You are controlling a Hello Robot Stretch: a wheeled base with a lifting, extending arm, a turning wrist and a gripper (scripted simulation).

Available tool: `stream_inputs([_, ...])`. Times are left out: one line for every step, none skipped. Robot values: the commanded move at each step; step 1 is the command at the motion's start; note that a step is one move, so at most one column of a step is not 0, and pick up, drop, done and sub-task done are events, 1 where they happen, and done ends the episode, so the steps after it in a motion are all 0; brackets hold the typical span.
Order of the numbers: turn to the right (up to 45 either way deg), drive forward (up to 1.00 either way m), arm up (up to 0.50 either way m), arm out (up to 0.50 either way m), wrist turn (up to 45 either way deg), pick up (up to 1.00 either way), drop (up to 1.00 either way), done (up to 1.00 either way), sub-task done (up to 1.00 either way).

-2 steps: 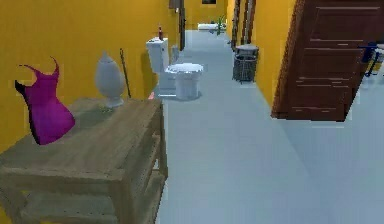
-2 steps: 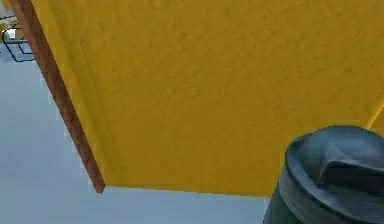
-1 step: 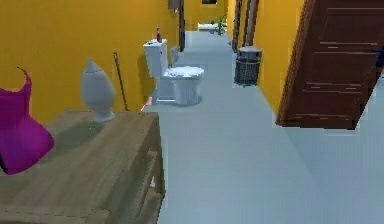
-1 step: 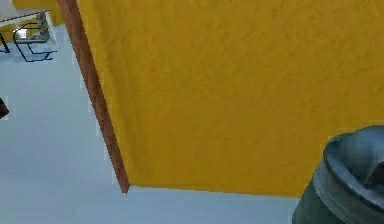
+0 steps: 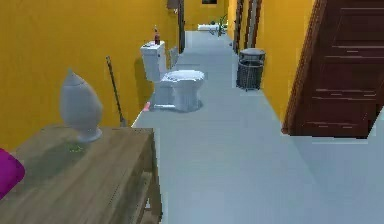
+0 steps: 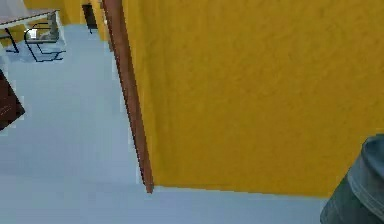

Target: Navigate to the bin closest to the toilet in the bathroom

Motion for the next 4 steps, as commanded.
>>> stream_inputs([45.0, 0.0, 0.0, 0.0, 0.0, 0.0, 0.0, 0.0, 0.0])
stream_inputs([45.0, 0.0, 0.0, 0.0, 0.0, 0.0, 0.0, 0.0, 0.0])
stream_inputs([9.0, 0.0, 0.0, 0.0, 0.0, 0.0, 0.0, 0.0, 0.0])
stream_inputs([0.0, 0.1, 0.0, 0.0, 0.0, 0.0, 0.0, 0.0, 0.0])
